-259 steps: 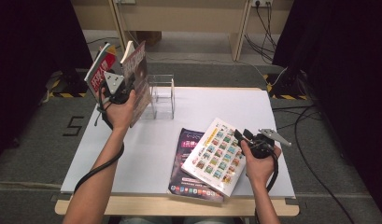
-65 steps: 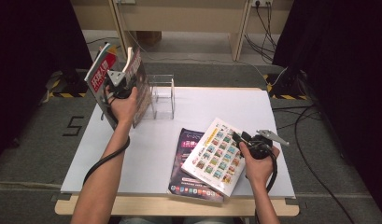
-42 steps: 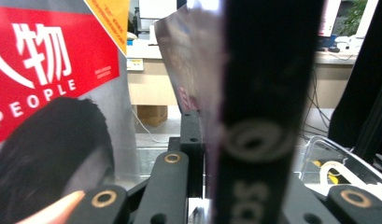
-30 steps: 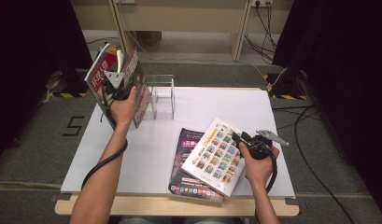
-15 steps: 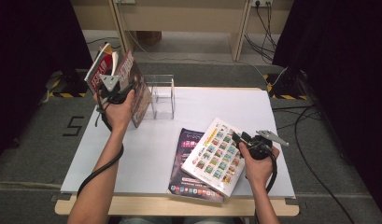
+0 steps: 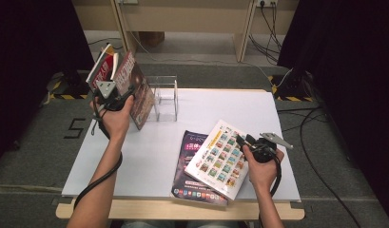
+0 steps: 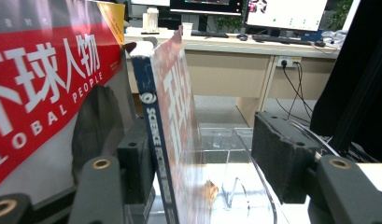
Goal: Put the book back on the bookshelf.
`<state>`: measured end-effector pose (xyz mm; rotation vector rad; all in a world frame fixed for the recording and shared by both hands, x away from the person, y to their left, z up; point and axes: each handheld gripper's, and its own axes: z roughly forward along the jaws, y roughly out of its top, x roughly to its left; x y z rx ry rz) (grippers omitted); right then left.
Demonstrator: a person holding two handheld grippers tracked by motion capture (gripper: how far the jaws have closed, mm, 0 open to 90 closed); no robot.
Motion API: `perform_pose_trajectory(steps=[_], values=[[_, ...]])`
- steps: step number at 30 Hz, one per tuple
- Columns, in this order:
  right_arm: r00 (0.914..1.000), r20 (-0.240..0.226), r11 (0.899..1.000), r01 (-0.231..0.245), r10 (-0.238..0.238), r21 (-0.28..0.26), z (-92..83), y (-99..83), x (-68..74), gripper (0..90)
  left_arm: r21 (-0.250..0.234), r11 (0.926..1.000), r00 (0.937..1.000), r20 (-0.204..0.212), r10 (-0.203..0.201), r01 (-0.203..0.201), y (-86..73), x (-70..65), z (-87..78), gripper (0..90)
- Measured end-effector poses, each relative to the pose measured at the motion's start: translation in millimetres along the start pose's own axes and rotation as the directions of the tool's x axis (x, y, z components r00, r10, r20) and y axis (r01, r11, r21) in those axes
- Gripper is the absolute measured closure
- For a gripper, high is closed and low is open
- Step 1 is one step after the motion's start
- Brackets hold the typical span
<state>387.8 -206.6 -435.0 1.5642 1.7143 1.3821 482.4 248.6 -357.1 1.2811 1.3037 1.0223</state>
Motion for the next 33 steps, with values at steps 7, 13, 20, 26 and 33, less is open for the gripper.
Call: perform_pose_trajectory(steps=[7,13,20,26,33], values=[[0.9995,0.026,1.0,0.02,-0.02,0.002,-1.0,0.6,1.8,53.1,0.008,0.9998,0.9998,0.008,-0.017,0.017,-2.2,4.5,-10.6,39.7],[0.9988,0.036,0.999,0.034,-0.034,0.007,-0.3,0.7,2.8,51.1,0.018,0.9988,0.9988,0.02,-0.046,0.045,-9.5,8.7,-20.0,38.7],[0.9987,0.039,0.999,0.033,-0.034,0.014,0.3,0.4,3.2,50.9,0.056,0.996,0.9959,0.054,-0.073,0.07,-18.1,8.8,-30.2,37.6],[0.9986,0.04,0.999,0.035,-0.036,0.027,0.6,1.0,3.5,51.2,0.08,0.9932,0.9926,0.081,-0.091,0.084,-26.9,9.5,-38.2,37.5],[0.9987,0.049,0.998,0.015,-0.018,0.058,2.4,2.8,2.1,51.5,0.135,0.9899,0.9895,0.131,-0.061,0.044,-36.3,5.4,-47.0,38.6]])
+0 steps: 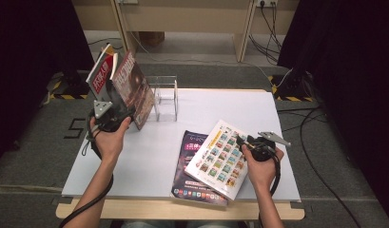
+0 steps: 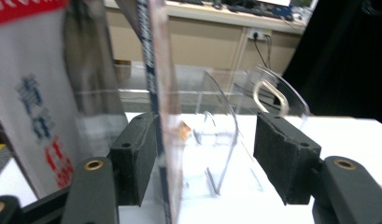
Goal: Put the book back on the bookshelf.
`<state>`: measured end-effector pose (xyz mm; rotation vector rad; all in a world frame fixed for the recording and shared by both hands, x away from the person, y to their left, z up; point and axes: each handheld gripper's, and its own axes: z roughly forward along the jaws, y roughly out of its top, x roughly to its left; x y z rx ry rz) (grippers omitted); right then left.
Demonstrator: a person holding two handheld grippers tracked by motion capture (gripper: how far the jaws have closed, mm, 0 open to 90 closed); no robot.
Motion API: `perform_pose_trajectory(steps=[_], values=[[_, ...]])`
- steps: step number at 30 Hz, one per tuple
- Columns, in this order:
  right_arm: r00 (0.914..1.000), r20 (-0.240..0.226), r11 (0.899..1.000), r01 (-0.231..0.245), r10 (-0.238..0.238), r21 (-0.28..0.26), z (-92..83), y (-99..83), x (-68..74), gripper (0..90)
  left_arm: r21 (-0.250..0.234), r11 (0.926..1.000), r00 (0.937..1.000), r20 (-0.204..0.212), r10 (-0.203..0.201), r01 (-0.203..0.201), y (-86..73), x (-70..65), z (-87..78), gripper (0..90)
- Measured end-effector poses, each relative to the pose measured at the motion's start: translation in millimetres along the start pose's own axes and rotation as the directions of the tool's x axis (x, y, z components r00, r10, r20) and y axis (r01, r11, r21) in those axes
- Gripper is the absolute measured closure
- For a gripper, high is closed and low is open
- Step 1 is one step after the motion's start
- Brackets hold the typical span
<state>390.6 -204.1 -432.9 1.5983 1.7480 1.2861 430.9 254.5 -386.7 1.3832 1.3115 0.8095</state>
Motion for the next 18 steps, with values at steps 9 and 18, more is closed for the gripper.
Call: perform_pose_trajectory(steps=[9,18], values=[[0.9994,0.03,0.998,-0.021,0.019,0.067,2.3,5.1,-7.0,51.3,0.074,0.9973,0.9967,0.082,-0.002,-0.004,-18.5,-8.7,-4.9,39.6],[0.996,0.071,0.988,-0.065,0.055,0.139,8.0,9.6,-19.0,50.8,0.137,0.9903,0.9867,0.163,0.001,-0.024,-31.7,-16.0,-7.5,41.3]])
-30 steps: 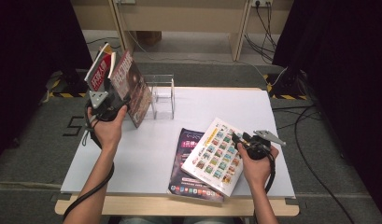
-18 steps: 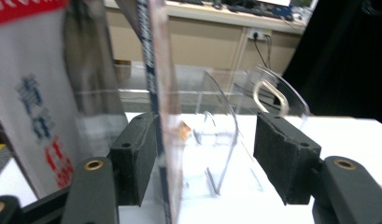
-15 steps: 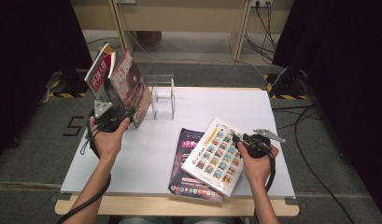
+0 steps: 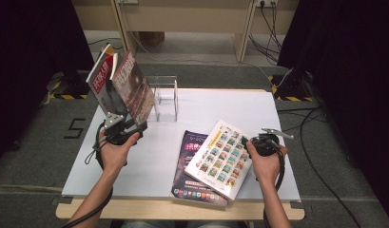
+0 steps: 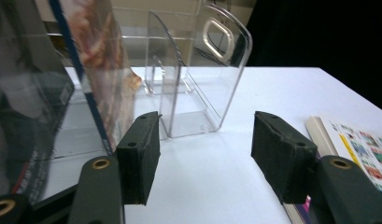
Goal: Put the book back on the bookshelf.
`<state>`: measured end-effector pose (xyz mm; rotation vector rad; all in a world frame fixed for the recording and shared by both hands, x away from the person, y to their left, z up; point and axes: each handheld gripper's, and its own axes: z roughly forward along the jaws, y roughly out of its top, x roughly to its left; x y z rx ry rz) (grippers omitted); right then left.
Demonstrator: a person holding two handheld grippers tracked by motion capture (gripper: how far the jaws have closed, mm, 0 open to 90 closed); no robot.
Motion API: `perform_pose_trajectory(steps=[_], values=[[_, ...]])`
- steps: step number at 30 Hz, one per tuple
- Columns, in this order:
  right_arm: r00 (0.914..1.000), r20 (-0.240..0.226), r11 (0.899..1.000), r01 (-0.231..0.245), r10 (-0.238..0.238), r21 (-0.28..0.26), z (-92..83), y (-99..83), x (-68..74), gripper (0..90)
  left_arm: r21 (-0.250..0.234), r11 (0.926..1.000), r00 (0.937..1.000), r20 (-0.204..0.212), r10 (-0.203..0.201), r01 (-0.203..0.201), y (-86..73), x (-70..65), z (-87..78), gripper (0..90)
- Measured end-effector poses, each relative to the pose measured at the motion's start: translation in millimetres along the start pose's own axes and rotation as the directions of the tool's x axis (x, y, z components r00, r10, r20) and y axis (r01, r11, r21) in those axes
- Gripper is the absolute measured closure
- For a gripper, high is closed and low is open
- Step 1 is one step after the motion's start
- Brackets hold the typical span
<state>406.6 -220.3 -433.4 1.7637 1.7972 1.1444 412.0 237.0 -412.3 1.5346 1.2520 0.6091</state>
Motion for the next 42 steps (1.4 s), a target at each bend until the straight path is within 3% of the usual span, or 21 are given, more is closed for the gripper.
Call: perform_pose_trajectory(steps=[14,24,27,34,42], values=[[0.9975,0.05,0.994,-0.054,0.05,0.09,9.1,1.9,-17.4,49.6,0.068,0.9975,0.995,0.099,0.015,-0.022,-16.4,-22.1,6.0,41.7],[0.9925,0.078,0.988,-0.103,0.094,0.115,11.9,-0.5,-29.9,49.9,0.103,0.9934,0.9856,0.166,0.032,-0.05,-24.7,-38.9,9.4,41.8],[0.9913,0.083,0.986,-0.112,0.102,0.122,12.6,-0.9,-32.2,54.7,0.115,0.9917,0.9834,0.177,0.038,-0.059,-28.3,-43.0,11.0,41.8],[0.9883,0.105,0.984,-0.124,0.111,0.127,10.7,-0.7,-38.7,76.1,0.147,0.9859,0.9781,0.202,0.049,-0.08,-37.7,-52.0,15.9,43.9],[0.9813,0.151,0.977,-0.143,0.12,0.157,12.8,-2.6,-45.3,84.7,0.193,0.9751,0.9661,0.251,0.059,-0.11,-47.7,-62.5,22.5,61.9]])
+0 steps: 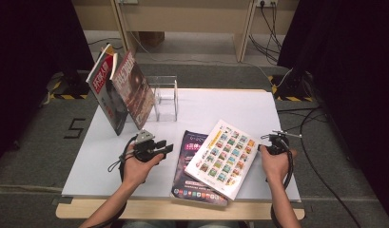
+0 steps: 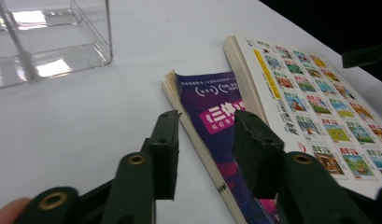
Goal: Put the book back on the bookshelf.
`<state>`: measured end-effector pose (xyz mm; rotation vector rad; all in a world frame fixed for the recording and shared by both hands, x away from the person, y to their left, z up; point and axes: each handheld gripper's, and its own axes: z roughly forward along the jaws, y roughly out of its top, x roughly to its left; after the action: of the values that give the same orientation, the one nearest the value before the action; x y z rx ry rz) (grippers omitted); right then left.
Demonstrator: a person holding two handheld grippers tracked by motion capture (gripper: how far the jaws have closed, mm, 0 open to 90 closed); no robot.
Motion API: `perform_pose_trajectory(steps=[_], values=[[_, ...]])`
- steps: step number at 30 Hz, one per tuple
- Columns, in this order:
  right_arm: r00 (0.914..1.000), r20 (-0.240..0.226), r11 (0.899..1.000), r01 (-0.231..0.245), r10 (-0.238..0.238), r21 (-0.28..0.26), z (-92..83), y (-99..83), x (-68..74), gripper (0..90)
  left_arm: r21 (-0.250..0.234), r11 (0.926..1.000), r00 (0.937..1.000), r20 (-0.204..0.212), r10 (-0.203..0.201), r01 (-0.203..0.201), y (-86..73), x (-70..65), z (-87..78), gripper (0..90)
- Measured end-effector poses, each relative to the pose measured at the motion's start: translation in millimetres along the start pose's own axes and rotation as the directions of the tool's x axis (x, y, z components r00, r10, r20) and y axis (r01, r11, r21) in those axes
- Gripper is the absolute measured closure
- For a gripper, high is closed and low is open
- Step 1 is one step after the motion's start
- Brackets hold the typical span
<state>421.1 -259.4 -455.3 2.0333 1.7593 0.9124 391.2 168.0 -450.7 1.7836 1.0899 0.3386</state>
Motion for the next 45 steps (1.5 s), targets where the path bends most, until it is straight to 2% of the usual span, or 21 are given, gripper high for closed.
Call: perform_pose_trajectory(steps=[3,8,12,15,21,24,26,27,30,35,36,38,45], values=[[0.9997,0.013,1.0,-0.02,0.02,0.014,1.4,-1.0,-0.5,86.4,0.03,0.9995,0.9998,0.019,0.011,-0.012,-2.2,-4.3,5.1,69.1],[0.9993,0.036,0.999,-0.011,0.01,0.035,3.9,-2.8,-3.4,90.0,0.074,0.9968,0.9983,0.052,0.028,-0.032,-5.4,-13.2,13.4,78.5],[0.9984,0.046,0.998,-0.034,0.031,0.046,4.5,-3.8,-3.0,90.0,0.113,0.9924,0.997,0.066,0.04,-0.048,-9.0,-20.4,20.9,82.1],[0.9986,0.05,0.998,-0.021,0.018,0.053,6.3,-4.9,-4.3,90.0,0.147,0.9871,0.9958,0.075,0.053,-0.063,-11.5,-26.6,26.5,84.1],[0.9984,0.052,0.998,-0.023,0.02,0.06,8.8,-7.2,-4.8,90.0,0.2,0.9761,0.993,0.098,0.066,-0.085,-16.1,-35.2,35.4,85.8],[0.9981,0.05,0.997,-0.038,0.035,0.068,9.9,-8.1,-3.9,90.0,0.213,0.9733,0.9925,0.104,0.064,-0.085,-18.1,-37.2,38.0,86.8],[0.9987,0.047,0.998,-0.02,0.017,0.067,11.0,-8.4,-4.3,90.0,0.224,0.9702,0.9917,0.108,0.07,-0.093,-19.3,-38.7,39.3,87.9],[0.9982,0.051,0.997,-0.034,0.03,0.073,11.2,-8.7,-2.5,90.0,0.23,0.9686,0.9914,0.11,0.071,-0.094,-20.0,-39.6,40.0,88.4],[0.9984,0.055,0.997,-0.022,0.018,0.075,12.8,-9.3,-1.6,90.0,0.239,0.9662,0.9905,0.118,0.071,-0.097,-21.4,-41.3,41.7,88.9],[0.9982,0.058,0.996,-0.023,0.018,0.081,13.4,-9.9,-2.4,90.0,0.259,0.9612,0.9917,0.11,0.067,-0.094,-23.5,-42.0,44.4,89.4],[0.998,0.055,0.996,-0.034,0.03,0.083,13.7,-10.2,-1.5,90.0,0.262,0.9604,0.9919,0.108,0.067,-0.093,-23.8,-42.0,44.8,89.4],[0.9981,0.059,0.996,-0.02,0.015,0.083,13.6,-9.7,-2.5,90.0,0.266,0.9598,0.9928,0.102,0.063,-0.088,-24.4,-42.1,45.4,89.5],[0.9983,0.058,0.997,-0.016,0.011,0.082,13.8,-9.8,-2.3,90.0,0.284,0.9549,0.9929,0.104,0.057,-0.085,-24.1,-41.1,46.5,89.6]])
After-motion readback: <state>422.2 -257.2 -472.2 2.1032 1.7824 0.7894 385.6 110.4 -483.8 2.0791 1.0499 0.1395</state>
